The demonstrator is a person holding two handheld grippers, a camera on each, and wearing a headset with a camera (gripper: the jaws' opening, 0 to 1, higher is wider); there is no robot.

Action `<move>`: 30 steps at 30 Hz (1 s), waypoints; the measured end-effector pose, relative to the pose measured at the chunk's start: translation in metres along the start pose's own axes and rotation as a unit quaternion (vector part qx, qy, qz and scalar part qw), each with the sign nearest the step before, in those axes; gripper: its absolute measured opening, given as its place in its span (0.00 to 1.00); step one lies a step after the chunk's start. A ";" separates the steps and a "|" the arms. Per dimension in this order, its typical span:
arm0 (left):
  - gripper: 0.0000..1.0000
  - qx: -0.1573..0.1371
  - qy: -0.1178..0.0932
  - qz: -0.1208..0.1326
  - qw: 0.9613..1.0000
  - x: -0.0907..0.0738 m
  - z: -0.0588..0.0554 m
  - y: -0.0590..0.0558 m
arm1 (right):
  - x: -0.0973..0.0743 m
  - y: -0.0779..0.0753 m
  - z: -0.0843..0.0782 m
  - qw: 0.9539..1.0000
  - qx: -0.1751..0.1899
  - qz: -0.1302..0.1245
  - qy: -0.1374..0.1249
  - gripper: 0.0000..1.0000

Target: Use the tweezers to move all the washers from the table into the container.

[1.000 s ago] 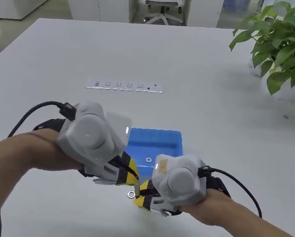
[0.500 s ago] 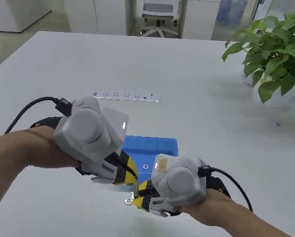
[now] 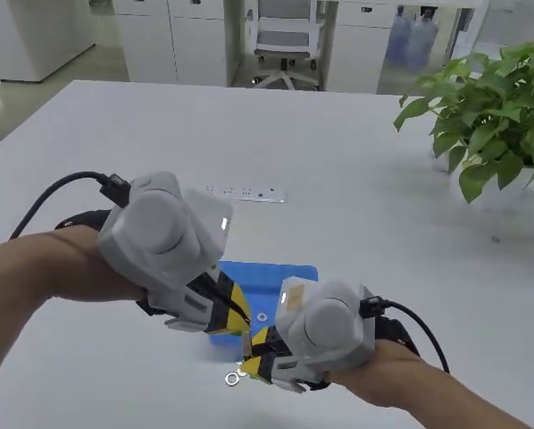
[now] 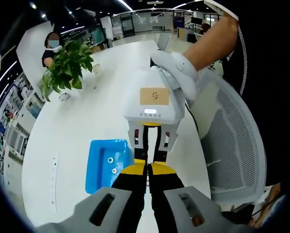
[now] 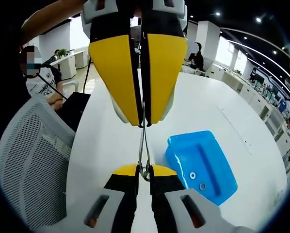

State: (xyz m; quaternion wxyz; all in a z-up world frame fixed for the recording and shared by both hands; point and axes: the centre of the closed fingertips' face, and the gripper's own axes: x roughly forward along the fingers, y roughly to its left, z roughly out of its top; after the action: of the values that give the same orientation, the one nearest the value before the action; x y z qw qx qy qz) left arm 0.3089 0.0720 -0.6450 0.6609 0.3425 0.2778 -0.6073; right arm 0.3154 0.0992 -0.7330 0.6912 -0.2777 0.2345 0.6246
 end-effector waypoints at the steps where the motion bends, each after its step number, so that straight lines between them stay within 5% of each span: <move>1: 0.05 0.000 0.000 0.001 1.000 -0.001 0.001 0.001 | -0.001 -0.001 0.001 1.000 -0.002 -0.001 0.000 0.09; 30: 0.05 0.019 -0.011 0.025 0.999 -0.004 0.019 0.034 | -0.017 -0.040 0.006 1.000 -0.017 -0.023 0.003 0.09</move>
State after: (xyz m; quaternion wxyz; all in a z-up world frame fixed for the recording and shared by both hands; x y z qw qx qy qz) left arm 0.3415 0.0599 -0.6263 0.6721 0.3548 0.2503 -0.5997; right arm 0.3537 0.0883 -0.7138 0.6999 -0.2970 0.2195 0.6114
